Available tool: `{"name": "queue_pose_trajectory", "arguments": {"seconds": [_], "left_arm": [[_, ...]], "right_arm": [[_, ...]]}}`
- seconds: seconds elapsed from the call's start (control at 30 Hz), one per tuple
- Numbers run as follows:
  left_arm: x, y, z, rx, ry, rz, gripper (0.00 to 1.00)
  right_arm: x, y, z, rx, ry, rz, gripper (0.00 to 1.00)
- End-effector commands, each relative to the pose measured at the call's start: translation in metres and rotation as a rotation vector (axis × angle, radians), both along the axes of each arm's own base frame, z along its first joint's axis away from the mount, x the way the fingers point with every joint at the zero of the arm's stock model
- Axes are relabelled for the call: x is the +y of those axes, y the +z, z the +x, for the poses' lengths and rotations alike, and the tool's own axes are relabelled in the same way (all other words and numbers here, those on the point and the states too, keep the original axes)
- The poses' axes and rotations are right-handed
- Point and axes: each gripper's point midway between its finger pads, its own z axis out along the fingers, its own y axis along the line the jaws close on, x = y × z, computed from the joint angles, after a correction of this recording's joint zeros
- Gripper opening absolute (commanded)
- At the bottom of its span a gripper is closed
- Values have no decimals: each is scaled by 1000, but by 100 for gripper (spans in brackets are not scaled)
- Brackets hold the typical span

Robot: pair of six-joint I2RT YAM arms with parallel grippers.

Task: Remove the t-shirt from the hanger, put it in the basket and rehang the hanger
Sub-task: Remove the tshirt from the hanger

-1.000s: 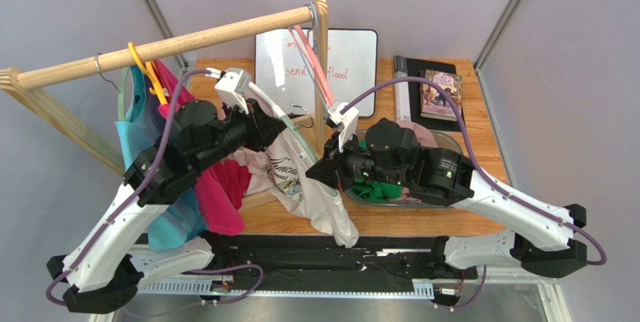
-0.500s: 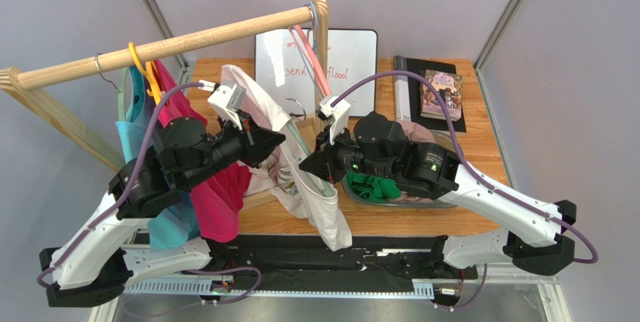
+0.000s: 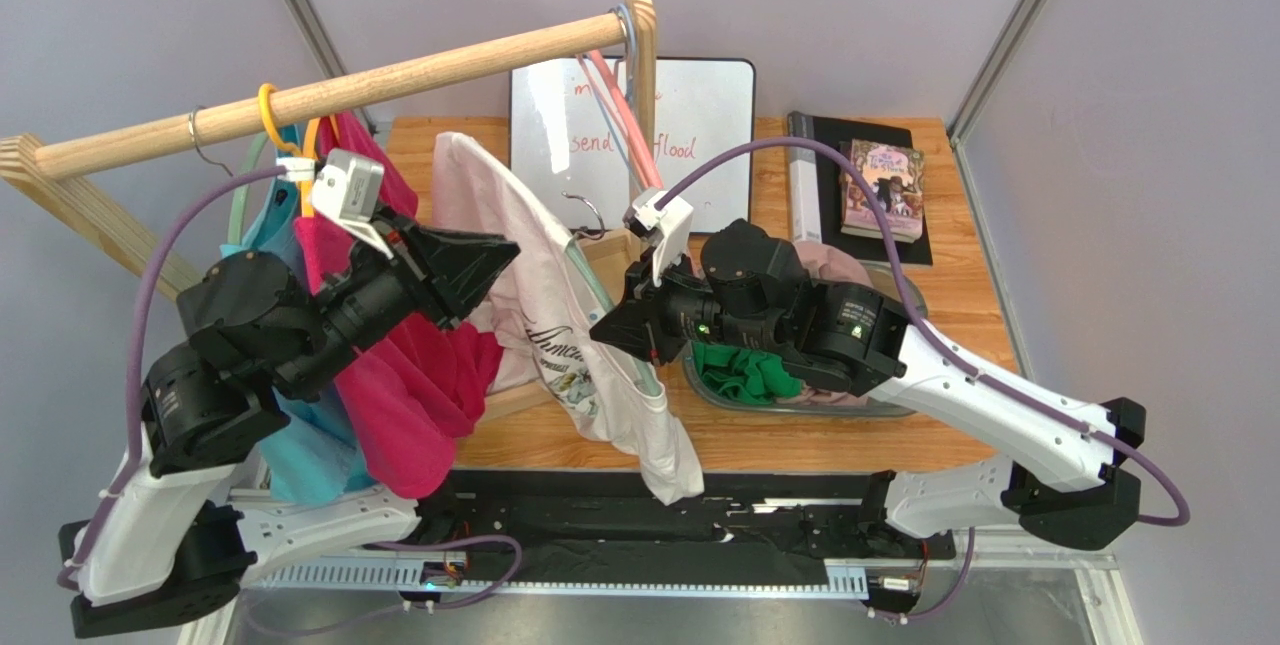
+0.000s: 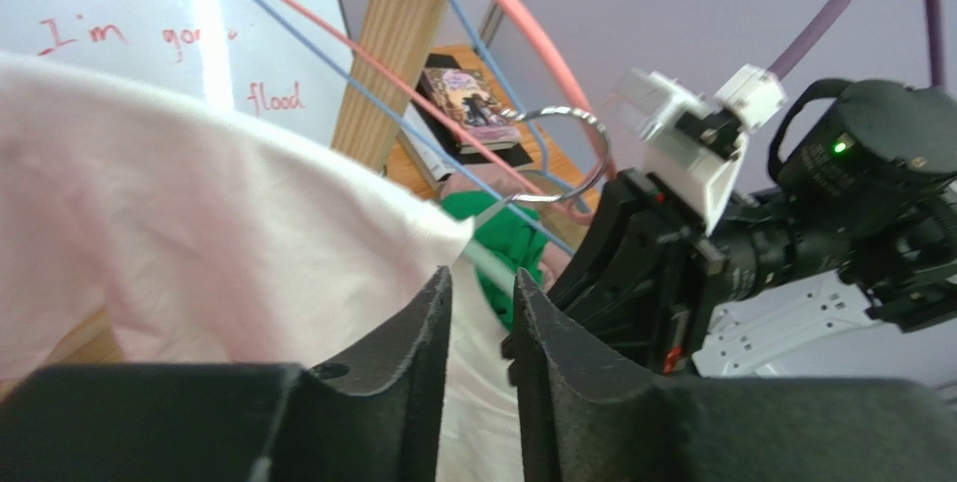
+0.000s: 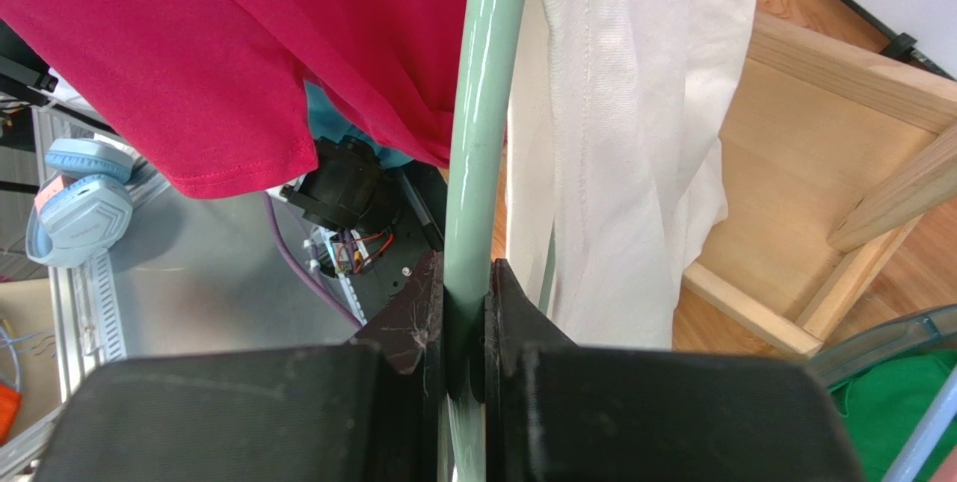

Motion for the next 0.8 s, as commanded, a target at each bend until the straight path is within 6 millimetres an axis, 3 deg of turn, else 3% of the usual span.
{"name": "queue_pose_trajectory", "arguments": {"seconds": [0.0, 0.13, 0.23, 0.37, 0.4, 0.53, 0.6, 0.77], "left_arm": [[-43, 2, 9, -13, -102, 61, 25], [-72, -30, 7, 127, -165, 32, 24], [-79, -45, 6, 188, -171, -11, 24], [-78, -52, 5, 237, -151, -55, 25], [-75, -52, 6, 241, -137, -70, 31], [-66, -61, 10, 288, -72, -115, 36], [-59, -56, 7, 285, -61, -158, 43], [-54, -62, 9, 303, -27, -208, 45]], "right_arm": [[6, 48, 0, -45, 6, 157, 0], [6, 47, 1, -48, 5, 149, 0], [6, 46, 1, -50, 7, 147, 0], [6, 44, 2, -54, 7, 140, 0], [7, 43, 2, -52, 9, 137, 0], [5, 46, 0, -53, 12, 140, 0], [4, 44, 1, -54, 5, 133, 0], [6, 43, -1, -46, 18, 141, 0]]}}
